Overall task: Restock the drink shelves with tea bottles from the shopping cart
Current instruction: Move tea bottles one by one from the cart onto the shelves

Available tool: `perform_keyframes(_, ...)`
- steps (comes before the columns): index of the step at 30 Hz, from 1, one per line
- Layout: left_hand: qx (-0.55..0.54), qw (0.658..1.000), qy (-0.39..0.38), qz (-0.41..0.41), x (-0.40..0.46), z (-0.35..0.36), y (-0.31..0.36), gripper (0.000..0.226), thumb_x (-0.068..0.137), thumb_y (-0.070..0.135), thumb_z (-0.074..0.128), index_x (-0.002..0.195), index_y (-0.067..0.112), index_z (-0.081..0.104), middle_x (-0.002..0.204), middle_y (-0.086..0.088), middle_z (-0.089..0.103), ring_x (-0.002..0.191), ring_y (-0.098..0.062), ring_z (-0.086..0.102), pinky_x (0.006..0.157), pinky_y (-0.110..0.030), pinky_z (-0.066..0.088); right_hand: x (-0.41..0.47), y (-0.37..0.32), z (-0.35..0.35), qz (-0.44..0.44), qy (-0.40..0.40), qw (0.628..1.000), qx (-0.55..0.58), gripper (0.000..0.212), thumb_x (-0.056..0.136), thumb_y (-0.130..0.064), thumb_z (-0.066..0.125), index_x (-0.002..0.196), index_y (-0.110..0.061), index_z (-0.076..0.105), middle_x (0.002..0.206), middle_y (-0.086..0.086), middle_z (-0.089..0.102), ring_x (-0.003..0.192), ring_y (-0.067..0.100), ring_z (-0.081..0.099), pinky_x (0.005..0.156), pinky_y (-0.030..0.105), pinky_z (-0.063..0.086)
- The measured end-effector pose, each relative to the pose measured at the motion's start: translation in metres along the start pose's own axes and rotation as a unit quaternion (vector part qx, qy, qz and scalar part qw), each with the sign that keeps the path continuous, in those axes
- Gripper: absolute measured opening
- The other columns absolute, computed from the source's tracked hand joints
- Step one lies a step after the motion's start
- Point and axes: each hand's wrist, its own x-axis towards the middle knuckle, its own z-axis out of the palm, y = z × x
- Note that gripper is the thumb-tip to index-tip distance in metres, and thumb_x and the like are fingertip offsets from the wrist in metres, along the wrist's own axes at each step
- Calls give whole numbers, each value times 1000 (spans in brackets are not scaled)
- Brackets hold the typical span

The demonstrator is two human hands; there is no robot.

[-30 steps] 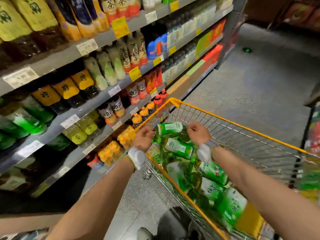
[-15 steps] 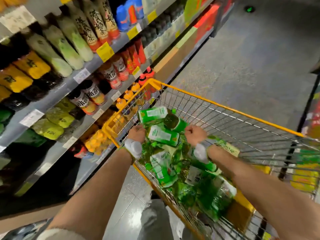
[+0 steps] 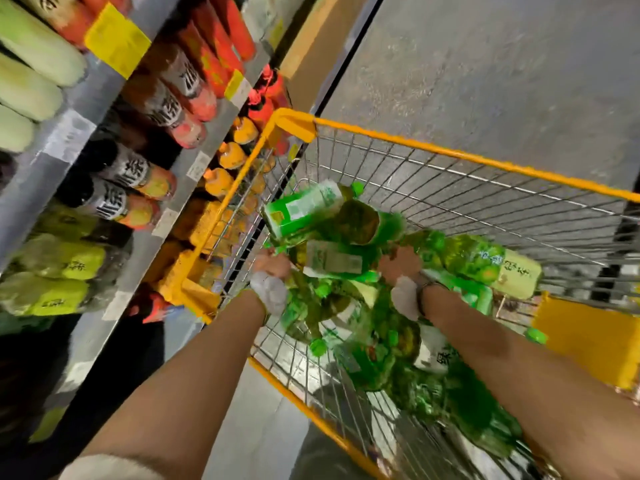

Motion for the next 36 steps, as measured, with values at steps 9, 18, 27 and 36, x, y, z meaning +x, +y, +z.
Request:
perform_keyframes(9,96,994,-40,28,32,15,-8,47,98,29,44,133,-2,47,132,-25,54,120,-41,54,101,-49,46,34,16,27,64,-83,989,103,20,93,-25,55,108,-15,47,99,8,47,89,20,45,72,27,34)
perform_keyframes(18,52,997,51,-20,9,14,5,38,96,30,54,118,0,62,125,-20,61,114,-36,56,91,-37,44,27,15,23,119,-76,981,135,44,90,-25,55,128,-2,51,118,17,59,88,26,50,73,31,41)
perform_keyframes(27,-190,981,43,-24,-43,-16,9,28,91,19,61,111,-2,59,83,-17,62,85,-34,62,90,-56,52,-25,-2,-13,71,-57,987,129,30,88,-26,57,66,-9,46,63,6,46,55,19,40,55,28,33)
perform_keyframes(36,-183,977,102,46,-140,-70,5,49,90,40,60,127,8,59,125,-18,61,112,-37,59,93,-39,50,-111,-50,-65,-52,-10,995,82,38,92,-25,56,114,5,58,112,20,59,103,33,61,76,33,47)
